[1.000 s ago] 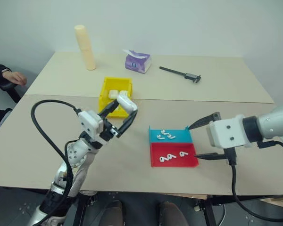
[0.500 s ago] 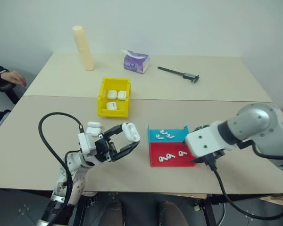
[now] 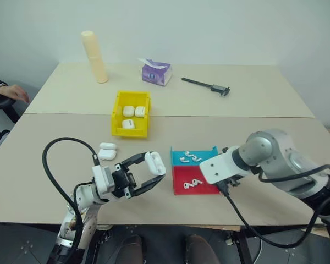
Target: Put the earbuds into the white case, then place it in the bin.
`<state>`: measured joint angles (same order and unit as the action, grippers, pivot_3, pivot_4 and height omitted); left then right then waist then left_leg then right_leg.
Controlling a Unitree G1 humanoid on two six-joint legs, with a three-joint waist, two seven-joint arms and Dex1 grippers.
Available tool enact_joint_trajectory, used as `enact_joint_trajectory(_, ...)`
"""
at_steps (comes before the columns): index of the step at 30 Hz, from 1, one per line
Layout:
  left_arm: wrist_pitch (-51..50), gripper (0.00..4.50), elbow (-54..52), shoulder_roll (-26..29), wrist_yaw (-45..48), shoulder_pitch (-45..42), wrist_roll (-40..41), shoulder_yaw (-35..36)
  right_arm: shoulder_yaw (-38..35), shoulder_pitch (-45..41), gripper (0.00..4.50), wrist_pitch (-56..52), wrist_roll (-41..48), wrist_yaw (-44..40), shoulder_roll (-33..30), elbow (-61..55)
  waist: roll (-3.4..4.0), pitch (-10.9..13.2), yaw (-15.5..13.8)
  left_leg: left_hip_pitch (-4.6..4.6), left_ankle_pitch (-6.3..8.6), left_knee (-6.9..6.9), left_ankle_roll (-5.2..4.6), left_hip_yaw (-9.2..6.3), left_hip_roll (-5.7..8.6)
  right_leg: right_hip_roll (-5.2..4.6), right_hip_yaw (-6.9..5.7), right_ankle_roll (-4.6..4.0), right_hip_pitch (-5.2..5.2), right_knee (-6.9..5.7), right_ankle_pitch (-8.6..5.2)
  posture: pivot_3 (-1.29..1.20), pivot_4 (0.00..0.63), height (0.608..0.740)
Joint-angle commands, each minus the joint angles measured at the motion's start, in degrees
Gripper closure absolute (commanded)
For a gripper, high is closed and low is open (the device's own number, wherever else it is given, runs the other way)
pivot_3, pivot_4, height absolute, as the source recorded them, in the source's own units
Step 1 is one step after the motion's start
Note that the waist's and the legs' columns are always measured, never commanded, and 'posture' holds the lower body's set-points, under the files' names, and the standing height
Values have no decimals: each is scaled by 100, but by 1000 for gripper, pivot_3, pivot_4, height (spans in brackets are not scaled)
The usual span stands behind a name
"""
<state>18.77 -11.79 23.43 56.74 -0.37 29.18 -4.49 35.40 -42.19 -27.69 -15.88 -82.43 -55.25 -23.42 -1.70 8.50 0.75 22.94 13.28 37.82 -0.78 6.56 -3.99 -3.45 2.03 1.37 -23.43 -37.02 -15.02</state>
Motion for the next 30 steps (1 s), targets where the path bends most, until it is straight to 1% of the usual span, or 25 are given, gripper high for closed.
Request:
enact_joint_trajectory(1, 19, 1689, -281, 12, -76, 66, -80, 58, 54, -50, 2099, 9, -324, -58, 72, 89, 0, 0, 1, -1, 0, 0, 0, 0, 0, 0, 0, 0, 0, 0, 0, 0, 150, 740)
enact_joint_trajectory(16, 11, 1689, -282, 28, -137, 94, -184, 71, 92, 160, 2099, -11, -714, -143, 447, 350, 0, 0, 1, -1, 0, 0, 0, 1, 0, 1, -2, 0, 0, -2, 0, 0, 150, 740)
enact_joint_trajectory(21, 97, 1689, -272, -3, -119, 108, -210, 70, 47, 197, 2099, -68, -631, -196, 571, 378, 0, 0, 7, -1, 0, 0, 0, 1, -1, 2, -1, 0, 0, -2, 0, 0, 150, 740)
enact_joint_trajectory(30, -5, 1689, -375, 33, -227, 158, -274, 63, 111, 207, 2099, 51, -919, -84, 587, 562, 1, -1, 5, -2, 0, 0, 0, 2, -1, 2, -2, -1, 1, -2, 0, 0, 150, 740)
